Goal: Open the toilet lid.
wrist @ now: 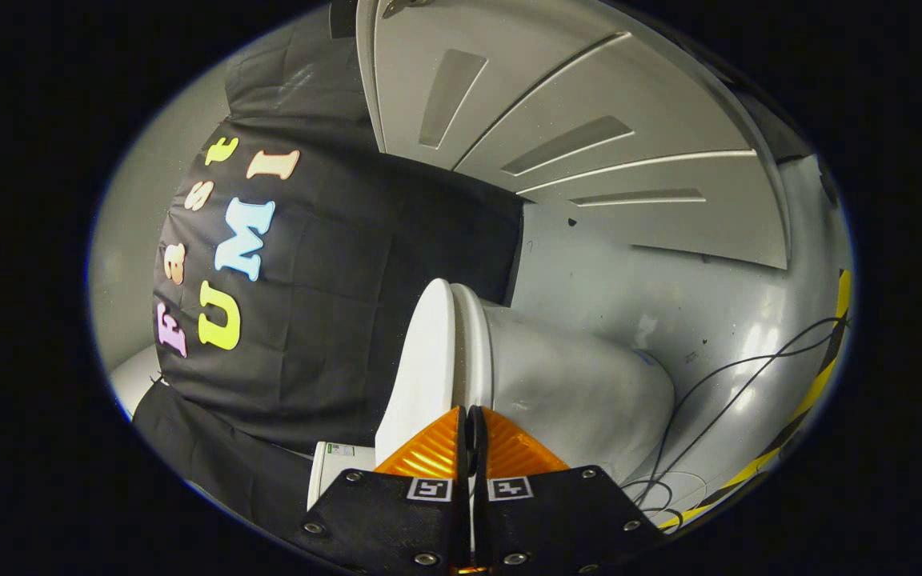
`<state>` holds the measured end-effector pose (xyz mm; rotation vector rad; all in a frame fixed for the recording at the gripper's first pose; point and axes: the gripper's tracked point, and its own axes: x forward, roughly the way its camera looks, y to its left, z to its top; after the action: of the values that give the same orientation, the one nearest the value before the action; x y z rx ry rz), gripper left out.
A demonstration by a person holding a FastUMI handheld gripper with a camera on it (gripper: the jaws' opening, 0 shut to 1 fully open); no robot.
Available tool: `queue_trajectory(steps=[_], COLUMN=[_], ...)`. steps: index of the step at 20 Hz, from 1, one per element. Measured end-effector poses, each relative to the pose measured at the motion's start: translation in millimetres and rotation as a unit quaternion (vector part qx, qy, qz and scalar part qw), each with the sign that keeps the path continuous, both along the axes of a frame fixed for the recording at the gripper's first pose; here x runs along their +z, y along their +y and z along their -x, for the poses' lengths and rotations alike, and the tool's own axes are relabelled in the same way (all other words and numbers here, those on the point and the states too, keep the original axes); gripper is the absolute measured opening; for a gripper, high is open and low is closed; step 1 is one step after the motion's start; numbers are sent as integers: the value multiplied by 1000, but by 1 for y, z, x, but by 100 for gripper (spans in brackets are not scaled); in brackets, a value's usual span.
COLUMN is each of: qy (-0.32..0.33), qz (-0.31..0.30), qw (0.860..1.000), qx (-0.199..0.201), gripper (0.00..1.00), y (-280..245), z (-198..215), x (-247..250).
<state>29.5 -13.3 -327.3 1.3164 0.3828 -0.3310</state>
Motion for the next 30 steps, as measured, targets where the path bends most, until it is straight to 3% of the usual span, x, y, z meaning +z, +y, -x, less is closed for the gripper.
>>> queue_trajectory(steps=[15, 30], qy=[1, -30], qz=[26, 98], qw=[1000, 994], qx=[-1, 39], gripper=[0, 0], y=[2, 20], z=[-6, -24], x=[49, 134])
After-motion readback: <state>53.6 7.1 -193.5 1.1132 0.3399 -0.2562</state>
